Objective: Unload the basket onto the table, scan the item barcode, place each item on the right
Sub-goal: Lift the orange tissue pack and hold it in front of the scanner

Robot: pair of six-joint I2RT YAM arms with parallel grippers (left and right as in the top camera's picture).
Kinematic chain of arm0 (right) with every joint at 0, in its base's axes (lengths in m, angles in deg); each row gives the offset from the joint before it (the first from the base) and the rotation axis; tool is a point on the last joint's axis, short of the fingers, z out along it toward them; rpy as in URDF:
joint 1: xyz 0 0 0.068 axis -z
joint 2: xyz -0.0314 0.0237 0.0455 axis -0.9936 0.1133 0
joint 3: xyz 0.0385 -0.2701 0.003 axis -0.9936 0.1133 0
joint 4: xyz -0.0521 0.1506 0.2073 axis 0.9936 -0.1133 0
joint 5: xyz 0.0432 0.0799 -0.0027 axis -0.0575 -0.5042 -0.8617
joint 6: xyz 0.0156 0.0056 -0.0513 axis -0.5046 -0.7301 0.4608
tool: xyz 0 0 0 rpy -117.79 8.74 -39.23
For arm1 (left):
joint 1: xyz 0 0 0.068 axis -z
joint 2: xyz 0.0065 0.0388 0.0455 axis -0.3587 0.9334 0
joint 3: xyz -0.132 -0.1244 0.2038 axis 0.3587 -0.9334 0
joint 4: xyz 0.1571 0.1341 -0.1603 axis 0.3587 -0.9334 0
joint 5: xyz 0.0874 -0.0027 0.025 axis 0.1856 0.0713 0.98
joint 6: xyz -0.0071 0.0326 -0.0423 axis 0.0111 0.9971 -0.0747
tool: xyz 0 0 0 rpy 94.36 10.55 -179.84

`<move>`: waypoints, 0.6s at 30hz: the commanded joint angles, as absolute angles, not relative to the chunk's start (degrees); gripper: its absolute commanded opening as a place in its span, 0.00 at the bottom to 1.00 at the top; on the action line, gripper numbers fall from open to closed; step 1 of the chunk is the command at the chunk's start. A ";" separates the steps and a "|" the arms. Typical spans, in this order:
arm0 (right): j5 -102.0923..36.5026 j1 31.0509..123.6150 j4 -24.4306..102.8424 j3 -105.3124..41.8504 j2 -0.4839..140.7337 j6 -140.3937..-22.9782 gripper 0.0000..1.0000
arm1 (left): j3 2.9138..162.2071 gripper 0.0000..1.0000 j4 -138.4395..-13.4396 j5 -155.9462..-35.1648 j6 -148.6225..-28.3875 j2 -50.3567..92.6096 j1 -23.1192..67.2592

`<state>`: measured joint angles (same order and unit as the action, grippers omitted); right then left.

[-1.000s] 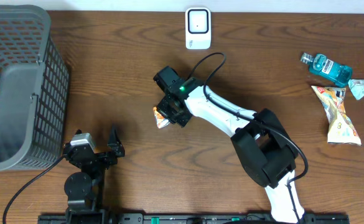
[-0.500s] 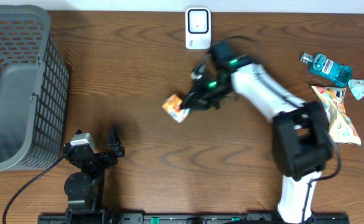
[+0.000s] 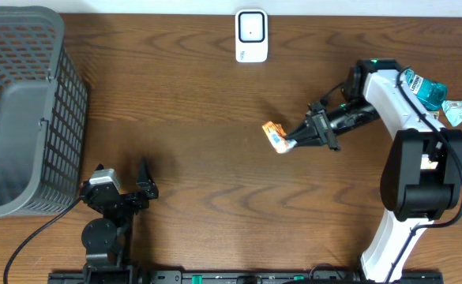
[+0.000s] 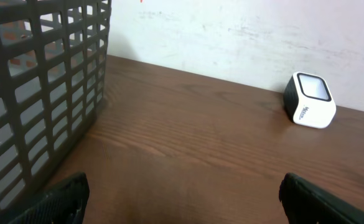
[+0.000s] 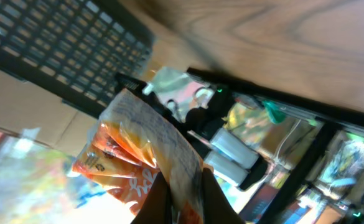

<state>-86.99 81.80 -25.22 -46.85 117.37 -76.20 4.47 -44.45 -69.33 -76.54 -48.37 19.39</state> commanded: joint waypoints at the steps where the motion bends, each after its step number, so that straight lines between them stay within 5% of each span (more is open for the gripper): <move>1: -81.48 82.13 -25.55 -46.60 116.63 -65.93 0.01 | 2.91 0.98 -45.68 -69.00 -77.02 -48.41 19.26; 13: -72.41 76.73 -25.39 -46.60 116.23 -64.55 0.02 | 2.91 0.98 -45.68 -69.00 -77.02 -48.41 19.26; 18: -64.15 72.29 -9.70 -46.60 116.17 -69.03 0.01 | 2.91 0.98 -45.68 -69.00 -77.02 -48.41 19.26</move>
<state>-70.53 74.50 -14.77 -46.76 117.35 -66.30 4.47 -44.45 -69.33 -76.52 -48.37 19.39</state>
